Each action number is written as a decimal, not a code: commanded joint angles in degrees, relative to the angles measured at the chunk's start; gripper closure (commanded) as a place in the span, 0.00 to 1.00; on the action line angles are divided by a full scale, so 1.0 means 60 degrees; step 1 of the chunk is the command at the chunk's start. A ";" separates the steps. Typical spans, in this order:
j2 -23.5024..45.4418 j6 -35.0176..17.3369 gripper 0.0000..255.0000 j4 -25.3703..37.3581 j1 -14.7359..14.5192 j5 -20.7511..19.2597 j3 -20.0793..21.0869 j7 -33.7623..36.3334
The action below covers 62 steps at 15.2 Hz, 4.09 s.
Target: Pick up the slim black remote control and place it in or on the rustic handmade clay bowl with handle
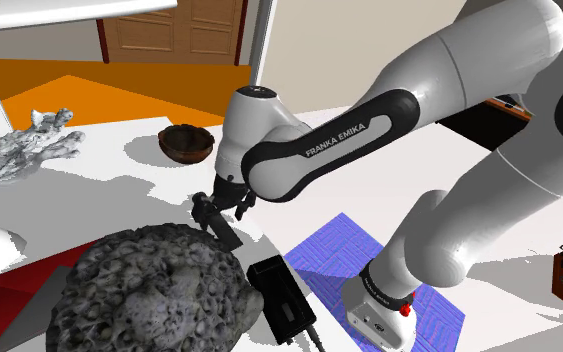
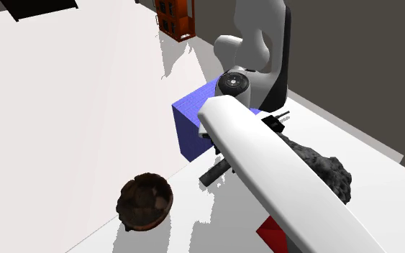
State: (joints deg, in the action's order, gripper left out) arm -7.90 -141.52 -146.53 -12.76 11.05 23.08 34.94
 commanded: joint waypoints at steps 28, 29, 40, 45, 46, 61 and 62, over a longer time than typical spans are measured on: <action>-0.1159 0.1741 1.00 0.0619 -0.0061 0.0221 -0.0200 -0.0117; -0.1240 0.1887 1.00 0.0685 -0.0063 0.0228 -0.0219 -0.0121; -0.1957 0.3449 1.00 0.1543 -0.0063 0.0234 -0.0423 -0.0113; -0.2177 0.4132 1.00 0.2010 -0.0051 0.0208 -0.0510 -0.0089; -0.2213 0.4266 1.00 0.2109 -0.0048 0.0201 -0.0527 -0.0083; 0.1574 0.4763 1.00 0.6165 0.0861 -0.1150 -0.1135 -0.0816; 0.1912 0.4837 1.00 0.6561 0.0899 -0.1249 -0.1178 -0.0862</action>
State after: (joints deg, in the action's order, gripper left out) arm 1.16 -112.80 -109.80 -7.63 4.29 16.27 30.06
